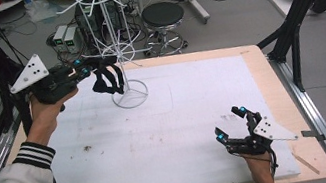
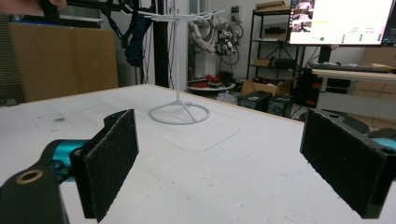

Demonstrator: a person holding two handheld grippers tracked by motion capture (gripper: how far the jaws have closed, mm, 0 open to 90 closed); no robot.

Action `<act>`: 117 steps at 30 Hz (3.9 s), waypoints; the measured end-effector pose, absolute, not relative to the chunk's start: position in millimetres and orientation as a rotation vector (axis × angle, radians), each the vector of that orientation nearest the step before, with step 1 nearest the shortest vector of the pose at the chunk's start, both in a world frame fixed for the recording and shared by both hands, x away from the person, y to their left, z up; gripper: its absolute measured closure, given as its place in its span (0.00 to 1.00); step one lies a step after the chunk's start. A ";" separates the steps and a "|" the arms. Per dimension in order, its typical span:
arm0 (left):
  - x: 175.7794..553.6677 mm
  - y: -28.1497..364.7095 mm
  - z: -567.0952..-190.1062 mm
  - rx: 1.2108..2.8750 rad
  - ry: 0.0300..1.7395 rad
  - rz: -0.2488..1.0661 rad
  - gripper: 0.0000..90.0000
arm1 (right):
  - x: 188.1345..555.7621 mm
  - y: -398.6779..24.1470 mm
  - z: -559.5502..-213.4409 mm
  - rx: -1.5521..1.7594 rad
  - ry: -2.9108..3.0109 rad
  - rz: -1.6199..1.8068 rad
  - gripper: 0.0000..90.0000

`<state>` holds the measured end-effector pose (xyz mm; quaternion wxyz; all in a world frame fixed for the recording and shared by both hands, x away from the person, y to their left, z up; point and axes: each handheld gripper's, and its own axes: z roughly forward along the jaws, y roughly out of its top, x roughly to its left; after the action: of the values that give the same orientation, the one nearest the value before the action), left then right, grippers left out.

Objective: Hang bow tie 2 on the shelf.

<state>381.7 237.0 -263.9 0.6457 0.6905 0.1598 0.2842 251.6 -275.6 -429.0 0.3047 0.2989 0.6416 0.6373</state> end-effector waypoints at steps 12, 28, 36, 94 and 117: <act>389.8 239.6 -271.8 1.571 0.390 0.683 0.92 | 251.8 -277.5 -432.0 0.806 1.693 1.689 0.12; 396.1 232.8 -280.0 1.620 0.390 0.768 0.92 | 251.6 -277.7 -432.5 0.801 1.682 1.700 0.12; 398.1 226.2 -281.8 1.640 0.385 0.812 0.92 | 251.1 -278.2 -432.2 0.801 1.675 1.707 0.12; 376.0 219.0 -310.1 1.764 0.358 0.854 0.92 | 258.6 -278.6 -445.7 0.865 1.675 1.716 0.12; 383.7 209.6 -336.1 1.859 0.466 0.725 0.92 | 264.6 -276.9 -453.6 0.876 1.704 1.676 0.12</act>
<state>383.7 209.6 -336.1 0.5195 0.7752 0.1941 0.3025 264.6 -276.9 -453.6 0.2936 0.3288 0.6399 0.6294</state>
